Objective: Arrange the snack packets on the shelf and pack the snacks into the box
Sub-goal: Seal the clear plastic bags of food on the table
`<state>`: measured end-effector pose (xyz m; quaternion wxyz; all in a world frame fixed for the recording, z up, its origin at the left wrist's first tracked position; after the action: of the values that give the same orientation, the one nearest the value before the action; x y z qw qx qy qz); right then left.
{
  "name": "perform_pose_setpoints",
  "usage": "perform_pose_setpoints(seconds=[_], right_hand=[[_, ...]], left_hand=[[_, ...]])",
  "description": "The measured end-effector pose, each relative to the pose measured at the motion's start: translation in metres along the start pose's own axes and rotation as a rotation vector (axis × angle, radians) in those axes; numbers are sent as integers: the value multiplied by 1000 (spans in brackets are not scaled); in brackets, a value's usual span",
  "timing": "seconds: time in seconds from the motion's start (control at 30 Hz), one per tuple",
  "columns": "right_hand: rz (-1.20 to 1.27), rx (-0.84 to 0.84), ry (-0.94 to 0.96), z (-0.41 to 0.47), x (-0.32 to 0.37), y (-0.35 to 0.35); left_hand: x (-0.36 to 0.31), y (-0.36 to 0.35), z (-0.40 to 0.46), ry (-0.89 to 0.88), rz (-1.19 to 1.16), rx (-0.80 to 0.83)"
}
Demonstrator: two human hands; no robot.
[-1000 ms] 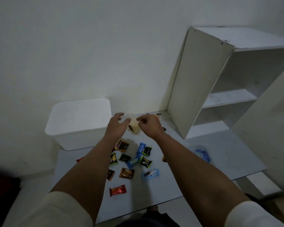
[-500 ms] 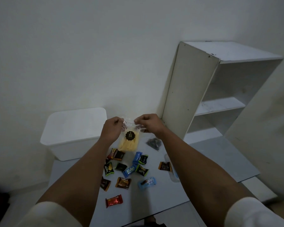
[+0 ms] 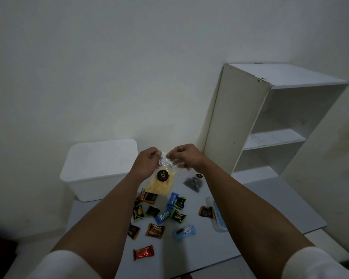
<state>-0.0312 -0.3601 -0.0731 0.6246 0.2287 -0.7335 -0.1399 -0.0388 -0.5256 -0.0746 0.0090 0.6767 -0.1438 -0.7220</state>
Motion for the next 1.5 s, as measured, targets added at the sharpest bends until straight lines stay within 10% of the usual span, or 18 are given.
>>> perform_pose_setpoints(seconds=[1.5], right_hand=[[229, 75, -85, 3, -7, -34]], left_hand=[[12, 31, -7, 94, -240, -68]])
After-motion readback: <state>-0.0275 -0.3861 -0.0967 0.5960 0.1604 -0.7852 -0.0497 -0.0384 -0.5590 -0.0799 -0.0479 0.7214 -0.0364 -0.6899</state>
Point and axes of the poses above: each hand's wrist, its own z-axis towards the middle knuckle, its own y-axis out of the back of the hand, x = y × z, the point moved 10 cm from there along z, towards the middle knuckle, and after that the axes turned 11 degrees about -z, right-handed, at the moved point
